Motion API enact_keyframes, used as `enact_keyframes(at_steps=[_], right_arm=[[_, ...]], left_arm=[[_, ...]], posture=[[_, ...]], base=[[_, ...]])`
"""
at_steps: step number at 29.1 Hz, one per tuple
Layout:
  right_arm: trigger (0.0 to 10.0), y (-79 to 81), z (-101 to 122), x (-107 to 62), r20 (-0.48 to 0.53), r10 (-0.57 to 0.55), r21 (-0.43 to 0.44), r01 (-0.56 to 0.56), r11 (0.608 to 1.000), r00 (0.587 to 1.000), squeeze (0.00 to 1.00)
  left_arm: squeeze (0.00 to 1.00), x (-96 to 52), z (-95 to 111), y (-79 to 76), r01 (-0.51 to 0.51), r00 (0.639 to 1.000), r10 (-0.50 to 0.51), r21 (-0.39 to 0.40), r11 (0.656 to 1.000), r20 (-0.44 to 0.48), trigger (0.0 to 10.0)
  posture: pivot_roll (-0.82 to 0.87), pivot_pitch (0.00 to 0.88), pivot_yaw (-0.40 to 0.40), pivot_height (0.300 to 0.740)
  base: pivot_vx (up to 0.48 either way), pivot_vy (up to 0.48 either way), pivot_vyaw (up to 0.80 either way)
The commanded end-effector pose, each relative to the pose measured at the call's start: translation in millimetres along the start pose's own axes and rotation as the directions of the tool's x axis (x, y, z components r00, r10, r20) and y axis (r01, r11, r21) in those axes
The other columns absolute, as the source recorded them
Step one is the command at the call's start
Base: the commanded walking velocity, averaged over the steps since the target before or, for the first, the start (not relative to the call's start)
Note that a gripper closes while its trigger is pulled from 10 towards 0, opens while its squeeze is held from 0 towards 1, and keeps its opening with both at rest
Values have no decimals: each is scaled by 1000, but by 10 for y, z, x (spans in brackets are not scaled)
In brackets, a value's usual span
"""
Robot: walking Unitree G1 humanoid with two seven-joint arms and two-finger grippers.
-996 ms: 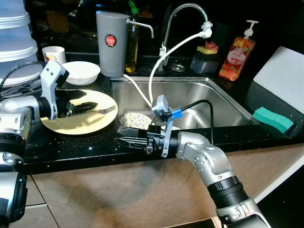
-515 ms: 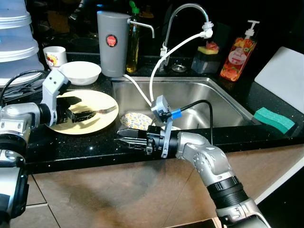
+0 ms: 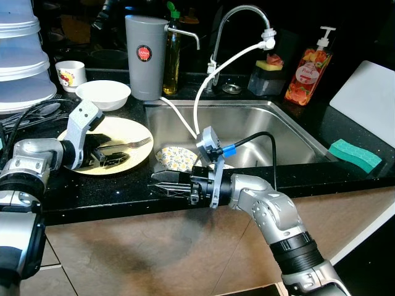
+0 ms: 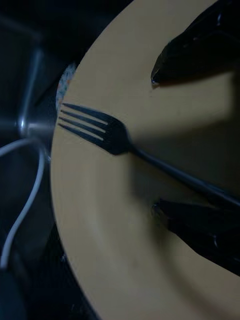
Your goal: Kitchen organization
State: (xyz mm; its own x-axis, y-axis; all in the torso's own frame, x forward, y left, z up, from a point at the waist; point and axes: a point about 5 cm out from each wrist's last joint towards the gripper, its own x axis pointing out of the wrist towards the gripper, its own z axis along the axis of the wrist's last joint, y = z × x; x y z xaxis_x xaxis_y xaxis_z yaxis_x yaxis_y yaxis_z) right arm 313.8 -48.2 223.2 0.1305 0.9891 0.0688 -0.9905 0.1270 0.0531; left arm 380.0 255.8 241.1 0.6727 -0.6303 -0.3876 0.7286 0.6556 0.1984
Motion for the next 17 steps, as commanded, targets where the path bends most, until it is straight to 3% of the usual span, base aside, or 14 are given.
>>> enact_keyframes(at_steps=[1,3,5,6,17], right_arm=[[10000,23,25,-13,3,12,-6,-12,1000,1000,0],[10000,22,26,-14,2,12,-6,-12,1000,1000,0],[10000,23,27,-17,-1,14,-5,-14,1000,1000,0],[10000,24,27,-18,-2,15,-4,-15,1000,1000,0],[10000,21,31,-19,-5,17,-2,-17,1000,1000,0]], left_arm=[[0,88,-182,-94,69,991,-73,-33,997,-116,10000],[0,86,-195,-98,79,987,-83,-35,996,-138,10000],[0,69,-216,-96,93,977,-94,-14,996,-191,3765],[0,61,-229,-94,98,970,-94,10,995,-224,0],[0,38,-224,-28,36,947,16,158,987,-319,0]], posture=[[82,54,-88,740],[82,54,-88,740],[84,62,-91,740],[84,62,-91,740],[85,69,-95,740]], base=[[0,0,0],[0,0,0],[0,0,0],[0,0,0],[0,0,0]])
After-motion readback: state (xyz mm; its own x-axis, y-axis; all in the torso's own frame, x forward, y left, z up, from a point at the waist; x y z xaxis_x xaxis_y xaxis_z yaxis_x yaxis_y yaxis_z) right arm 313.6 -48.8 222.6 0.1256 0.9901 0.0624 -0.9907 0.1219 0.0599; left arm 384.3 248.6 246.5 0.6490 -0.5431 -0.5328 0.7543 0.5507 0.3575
